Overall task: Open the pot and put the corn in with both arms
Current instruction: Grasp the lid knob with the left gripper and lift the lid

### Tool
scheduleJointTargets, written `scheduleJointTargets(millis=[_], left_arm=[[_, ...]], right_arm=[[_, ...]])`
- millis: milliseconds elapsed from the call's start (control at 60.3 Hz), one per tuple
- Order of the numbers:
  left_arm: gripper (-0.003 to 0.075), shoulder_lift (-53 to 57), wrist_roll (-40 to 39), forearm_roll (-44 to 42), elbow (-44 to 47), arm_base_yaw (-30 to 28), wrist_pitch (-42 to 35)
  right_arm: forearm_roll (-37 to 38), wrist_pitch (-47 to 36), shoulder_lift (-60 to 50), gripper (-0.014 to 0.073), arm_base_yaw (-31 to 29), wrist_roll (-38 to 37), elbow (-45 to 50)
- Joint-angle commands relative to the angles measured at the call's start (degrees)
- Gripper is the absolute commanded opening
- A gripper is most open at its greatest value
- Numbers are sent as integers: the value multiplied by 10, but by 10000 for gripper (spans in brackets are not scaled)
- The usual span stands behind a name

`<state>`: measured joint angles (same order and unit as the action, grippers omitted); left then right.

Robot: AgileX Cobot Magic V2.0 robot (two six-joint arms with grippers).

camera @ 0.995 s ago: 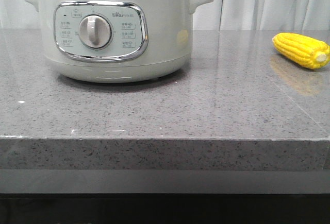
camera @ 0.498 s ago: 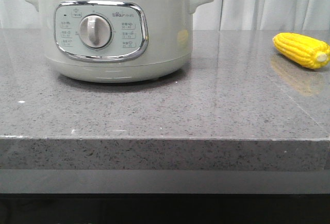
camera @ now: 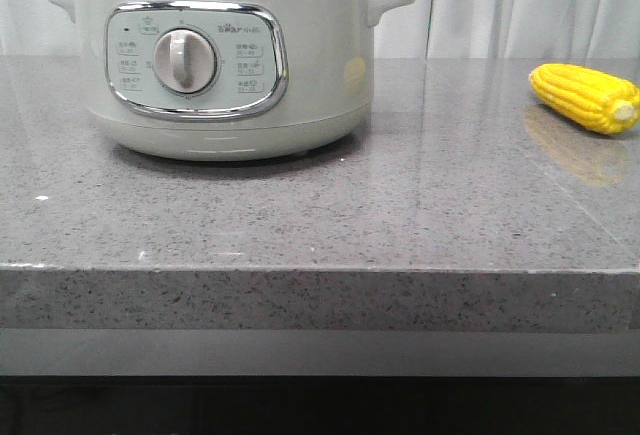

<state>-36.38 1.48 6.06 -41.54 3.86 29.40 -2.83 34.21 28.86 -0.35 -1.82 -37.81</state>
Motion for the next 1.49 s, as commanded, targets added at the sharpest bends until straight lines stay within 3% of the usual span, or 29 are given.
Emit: scheduleJointTargets(millis=[0, 50, 100, 465, 630, 1062, 1477], left_arm=[[437, -9, 5, 3, -17, 6, -69], [518, -14, 5, 11, -17, 11, -81], [545, -21, 5, 16, -21, 22, -93], [547, -144, 5, 22, -101, 196, -203], [547, -225, 5, 26, -155, 240, -234], [547, -417, 5, 52, -324, 248, -237], [547, -533, 5, 52, -402, 248, -257]], right_arm=[[5, -41, 7, 486, -3, 8, -17], [5, -41, 7, 543, -3, 8, -17], [5, -41, 7, 566, -3, 8, -17], [5, -42, 7, 561, -3, 8, -17], [5, -42, 7, 561, -3, 8, -17], [5, -42, 7, 561, -3, 8, -17], [5, -42, 7, 561, -3, 8, -17]])
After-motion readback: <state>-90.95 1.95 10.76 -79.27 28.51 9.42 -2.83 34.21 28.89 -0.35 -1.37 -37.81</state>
